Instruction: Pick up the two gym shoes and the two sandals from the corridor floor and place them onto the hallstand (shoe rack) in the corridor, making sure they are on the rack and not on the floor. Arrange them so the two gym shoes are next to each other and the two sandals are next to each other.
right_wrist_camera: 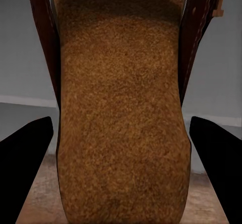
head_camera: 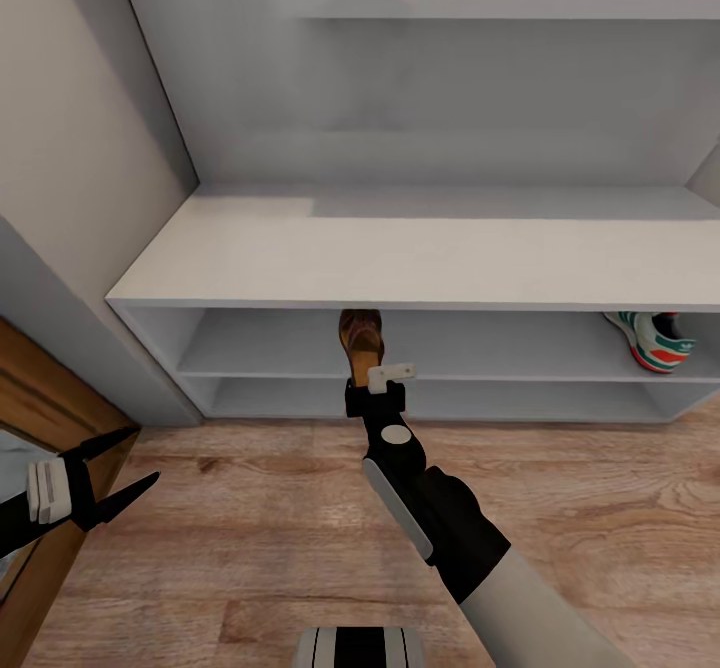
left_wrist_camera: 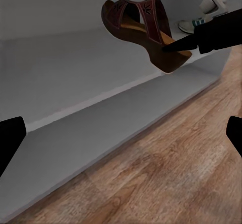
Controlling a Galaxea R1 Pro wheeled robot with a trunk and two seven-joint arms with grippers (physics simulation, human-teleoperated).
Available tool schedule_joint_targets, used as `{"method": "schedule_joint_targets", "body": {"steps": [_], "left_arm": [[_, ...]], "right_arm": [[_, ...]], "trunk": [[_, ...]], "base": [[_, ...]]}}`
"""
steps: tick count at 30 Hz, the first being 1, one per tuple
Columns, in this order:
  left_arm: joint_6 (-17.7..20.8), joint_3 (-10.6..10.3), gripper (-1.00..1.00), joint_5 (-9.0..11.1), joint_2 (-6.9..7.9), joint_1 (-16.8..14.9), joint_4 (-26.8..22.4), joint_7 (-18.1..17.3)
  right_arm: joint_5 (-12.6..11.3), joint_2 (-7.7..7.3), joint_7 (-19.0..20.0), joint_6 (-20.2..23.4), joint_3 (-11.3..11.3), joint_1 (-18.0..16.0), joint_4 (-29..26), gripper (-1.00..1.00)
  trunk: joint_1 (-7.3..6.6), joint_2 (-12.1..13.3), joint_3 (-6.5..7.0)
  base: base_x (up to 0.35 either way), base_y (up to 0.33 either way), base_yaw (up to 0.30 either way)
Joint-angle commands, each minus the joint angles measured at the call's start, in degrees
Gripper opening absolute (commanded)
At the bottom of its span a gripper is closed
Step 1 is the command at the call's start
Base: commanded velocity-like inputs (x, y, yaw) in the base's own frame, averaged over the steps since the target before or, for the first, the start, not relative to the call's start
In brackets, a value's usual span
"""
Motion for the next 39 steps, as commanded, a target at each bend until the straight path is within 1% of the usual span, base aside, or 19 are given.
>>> {"method": "schedule_joint_targets", "body": {"steps": [1,32,39], "left_arm": [[-0.1,0.0,1.0,0.1,0.01,0.0,0.0,-0.2],[-0.1,0.0,1.0,0.1,0.03,0.0,0.0,-0.2],[0.0,0.0,1.0,0.1,0.02,0.0,0.0,-0.2]], "right_arm": [[-0.3,0.0,-0.4,0.2,0.1,0.0,-0.1,-1.0],[-0.3,0.0,-0.4,0.2,0.1,0.0,-0.1,-1.0],[-0.3,0.0,-0.4,0.2,0.1,0.0,-0.1,-1.0]], "trunk": [[0.01,0.0,-0.04],[0.01,0.0,-0.04],[0.01,0.0,-0.04]], "base": [[0.122,0.0,0.0],[0.017,0.0,0.0],[0.198,0.0,0.0]]}}
